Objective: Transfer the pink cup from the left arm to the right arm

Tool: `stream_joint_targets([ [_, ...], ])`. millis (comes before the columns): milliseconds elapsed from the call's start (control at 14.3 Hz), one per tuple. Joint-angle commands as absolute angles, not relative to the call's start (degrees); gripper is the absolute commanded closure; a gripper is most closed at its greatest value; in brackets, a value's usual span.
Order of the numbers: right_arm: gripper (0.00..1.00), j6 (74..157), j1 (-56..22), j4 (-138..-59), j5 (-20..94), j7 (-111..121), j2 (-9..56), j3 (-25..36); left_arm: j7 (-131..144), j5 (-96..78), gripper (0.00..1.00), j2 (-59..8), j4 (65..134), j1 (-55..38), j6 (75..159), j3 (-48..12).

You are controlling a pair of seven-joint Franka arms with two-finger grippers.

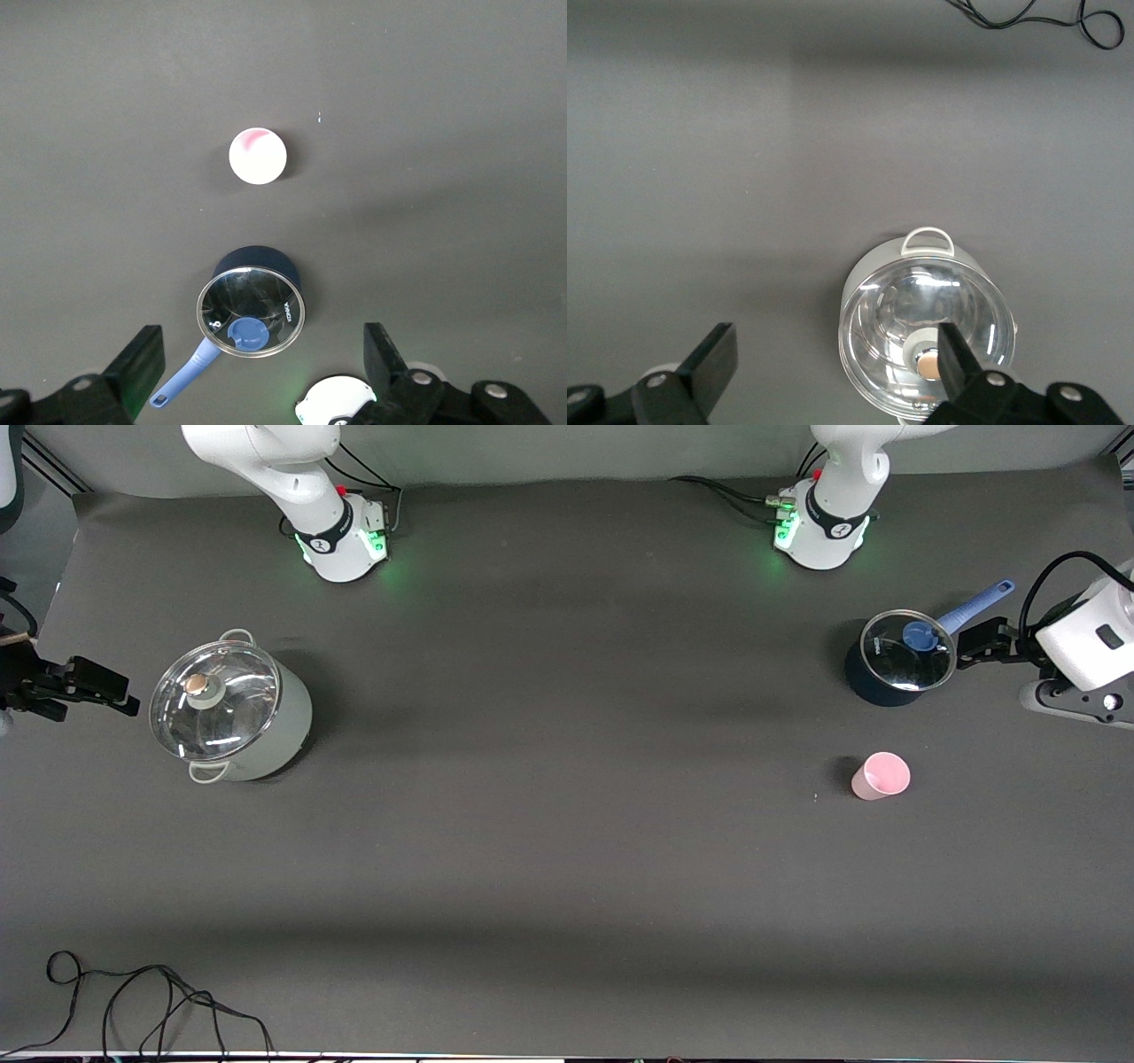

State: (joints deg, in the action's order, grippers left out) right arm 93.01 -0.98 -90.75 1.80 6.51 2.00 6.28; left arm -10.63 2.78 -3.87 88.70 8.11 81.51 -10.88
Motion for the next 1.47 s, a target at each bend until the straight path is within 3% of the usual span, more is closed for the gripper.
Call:
stream_joint_targets([
  [0,0.00,92.46,-0.97,-90.43,1.05,7.91,1.76,6.33,-10.28,2.72,0.00,-3.87,88.33,8.17,80.77,-10.90],
  [1402,0.00,92.72,-0.97,-89.38,1.49,7.82,2.46,6.77,-10.72,2.72,0.00,-3.96,88.24,8.26,80.86,-10.63],
])
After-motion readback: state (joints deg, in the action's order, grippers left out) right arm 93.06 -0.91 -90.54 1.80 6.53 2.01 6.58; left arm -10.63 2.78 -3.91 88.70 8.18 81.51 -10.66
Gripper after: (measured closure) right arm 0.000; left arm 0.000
